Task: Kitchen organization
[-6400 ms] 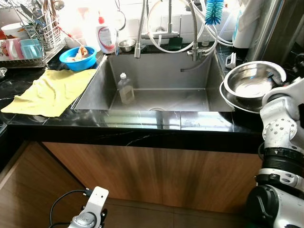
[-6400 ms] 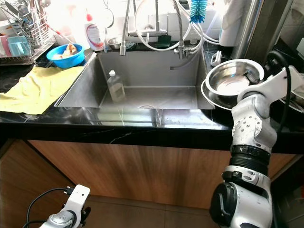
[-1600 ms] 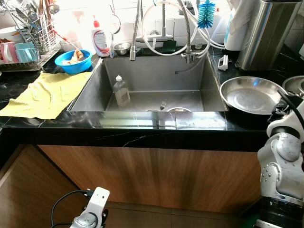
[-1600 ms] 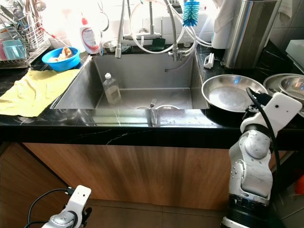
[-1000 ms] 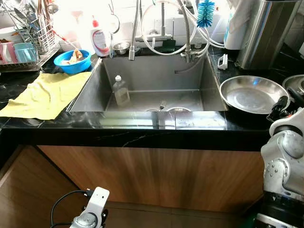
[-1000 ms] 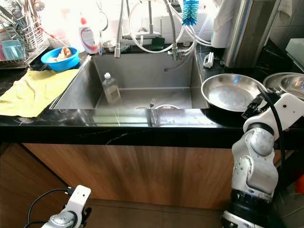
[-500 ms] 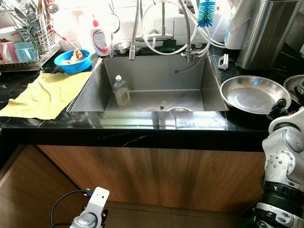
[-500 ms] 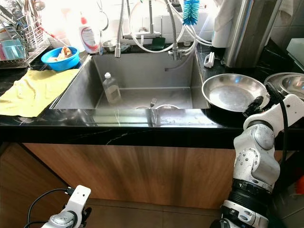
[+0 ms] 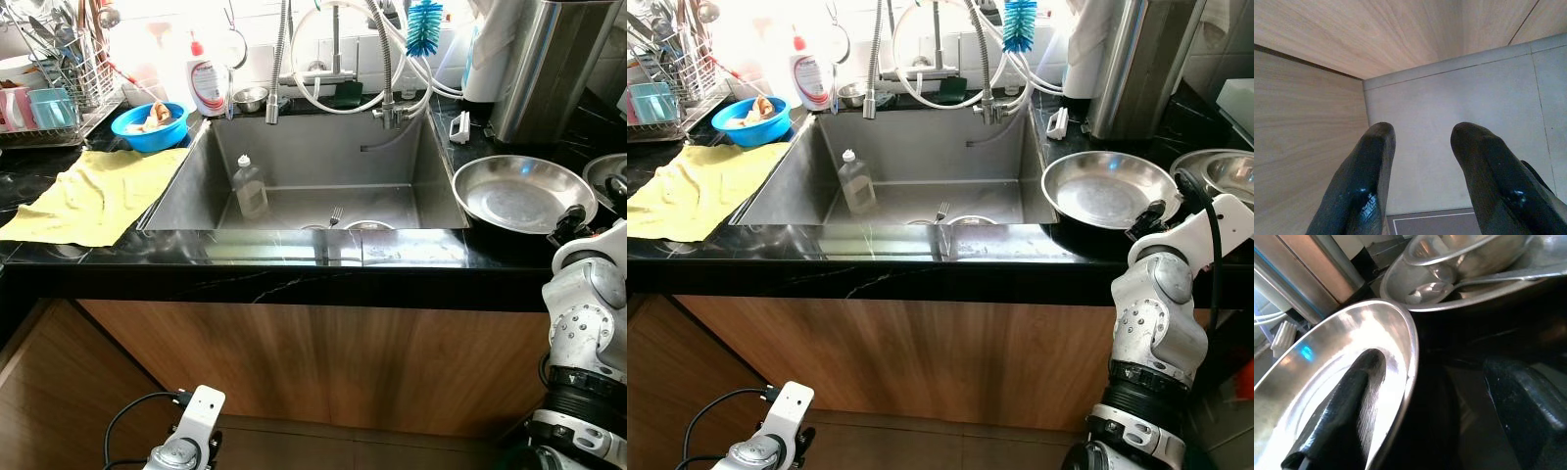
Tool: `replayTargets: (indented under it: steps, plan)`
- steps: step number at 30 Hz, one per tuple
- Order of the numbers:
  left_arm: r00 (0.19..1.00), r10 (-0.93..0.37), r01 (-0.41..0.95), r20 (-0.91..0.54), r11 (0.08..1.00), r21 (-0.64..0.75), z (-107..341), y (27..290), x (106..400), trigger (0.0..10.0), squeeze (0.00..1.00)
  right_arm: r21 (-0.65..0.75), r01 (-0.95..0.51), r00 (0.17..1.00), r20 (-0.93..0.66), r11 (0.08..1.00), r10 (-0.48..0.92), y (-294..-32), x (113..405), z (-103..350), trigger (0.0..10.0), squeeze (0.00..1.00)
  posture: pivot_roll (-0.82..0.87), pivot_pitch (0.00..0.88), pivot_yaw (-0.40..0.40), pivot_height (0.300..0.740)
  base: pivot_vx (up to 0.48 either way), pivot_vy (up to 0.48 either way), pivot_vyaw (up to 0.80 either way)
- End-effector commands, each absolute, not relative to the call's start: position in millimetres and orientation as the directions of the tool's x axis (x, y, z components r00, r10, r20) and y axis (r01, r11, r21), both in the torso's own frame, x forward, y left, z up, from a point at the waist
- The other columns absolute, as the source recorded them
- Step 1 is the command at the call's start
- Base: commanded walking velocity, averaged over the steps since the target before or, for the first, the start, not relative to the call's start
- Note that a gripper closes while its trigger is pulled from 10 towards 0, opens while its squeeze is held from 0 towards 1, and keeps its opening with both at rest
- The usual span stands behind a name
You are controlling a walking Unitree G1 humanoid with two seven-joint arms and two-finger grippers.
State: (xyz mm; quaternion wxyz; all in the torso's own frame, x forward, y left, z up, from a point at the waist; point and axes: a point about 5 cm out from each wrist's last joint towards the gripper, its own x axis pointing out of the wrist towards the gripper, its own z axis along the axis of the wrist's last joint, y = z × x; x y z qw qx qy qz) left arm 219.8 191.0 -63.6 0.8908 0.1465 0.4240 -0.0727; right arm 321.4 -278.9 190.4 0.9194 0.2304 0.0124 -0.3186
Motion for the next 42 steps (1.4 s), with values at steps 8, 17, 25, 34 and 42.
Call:
replayTargets:
  steps: [8, 17, 25, 34, 42]
  plan:
    - [0.626, 0.012, 0.259, -0.78, 0.94, 0.222, -63.1, 198.8, 218.9, 10.0, 0.0, 0.464, 0.556, 0.821, -0.178, 0.69, -0.542, -273.1, 332.2, 195.7, 10.0, 0.0, -0.13, 0.0, 0.096, 0.74, 0.0, 0.0, 0.0]
    - [0.626, 0.009, 0.26, -0.78, 0.94, 0.22, -63.0, 198.2, 219.1, 10.0, 0.0, 0.471, 0.534, 0.837, -0.175, 0.702, -0.519, -269.1, 338.5, 198.7, 0.0, 0.0, -0.12, 0.0, 0.093, 0.74, 0.0, 0.0, 0.0]
    - [0.625, 0.006, 0.262, -0.781, 0.94, 0.217, -63.1, 197.4, 219.2, 10.0, 0.0, 0.471, 0.526, 0.843, -0.178, 0.708, -0.508, -267.7, 341.2, 198.5, 0.0, 0.0, -0.13, 0.0, 0.092, 0.74, 0.0, 0.0, 0.0]
    - [0.623, 0.004, 0.265, -0.782, 0.94, 0.216, -63.1, 197.0, 219.4, 10.0, 0.0, 0.472, 0.514, 0.852, -0.181, 0.717, -0.492, -262.7, 343.6, 197.8, 0.0, 0.0, -0.13, 0.0, 0.093, 0.74, 0.0, 0.0, 0.0]
    - [0.624, 0.003, 0.267, -0.781, 0.939, 0.217, -63.1, 196.3, 219.6, 10.0, 0.0, 0.479, 0.505, 0.856, -0.174, 0.718, -0.486, -261.3, 344.9, 198.9, 0.0, 0.0, -0.12, 0.0, 0.093, 0.74, 0.0, 0.0, 0.0]
